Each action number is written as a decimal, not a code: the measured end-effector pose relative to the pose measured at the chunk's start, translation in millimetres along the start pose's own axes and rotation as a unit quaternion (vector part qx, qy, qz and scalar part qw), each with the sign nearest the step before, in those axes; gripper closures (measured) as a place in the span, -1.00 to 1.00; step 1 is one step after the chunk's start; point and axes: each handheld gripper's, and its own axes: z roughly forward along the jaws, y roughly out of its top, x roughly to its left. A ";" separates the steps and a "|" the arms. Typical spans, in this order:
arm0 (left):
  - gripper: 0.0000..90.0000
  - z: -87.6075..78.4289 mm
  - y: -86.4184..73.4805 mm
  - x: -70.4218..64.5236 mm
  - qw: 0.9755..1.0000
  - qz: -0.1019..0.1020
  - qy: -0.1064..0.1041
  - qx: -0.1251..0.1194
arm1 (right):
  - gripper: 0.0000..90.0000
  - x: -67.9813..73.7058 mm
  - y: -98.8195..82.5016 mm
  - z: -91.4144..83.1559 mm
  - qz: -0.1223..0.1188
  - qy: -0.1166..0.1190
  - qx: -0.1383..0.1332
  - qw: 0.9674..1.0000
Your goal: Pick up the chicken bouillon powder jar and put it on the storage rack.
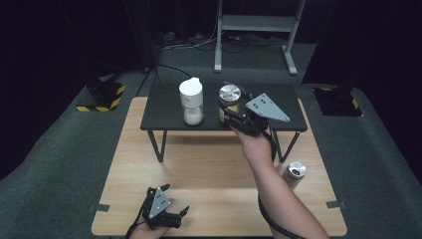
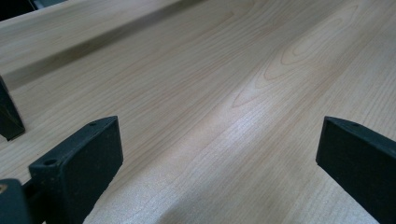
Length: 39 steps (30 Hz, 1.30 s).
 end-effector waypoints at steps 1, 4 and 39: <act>-0.98 0.0 0.0 0.0 1.000 0.000 0.000 0.000 | -0.25 -0.1 -0.3 0.7 0.000 0.000 0.001 1.000; -0.98 -0.1 -0.1 0.0 1.000 -0.002 0.000 -0.001 | -0.25 -0.5 -1.7 3.2 -0.002 -0.002 0.002 1.000; -0.98 -0.7 -0.5 0.2 1.000 0.000 -0.002 -0.005 | -0.25 -7.9 -15.1 21.7 0.029 -0.006 0.018 0.999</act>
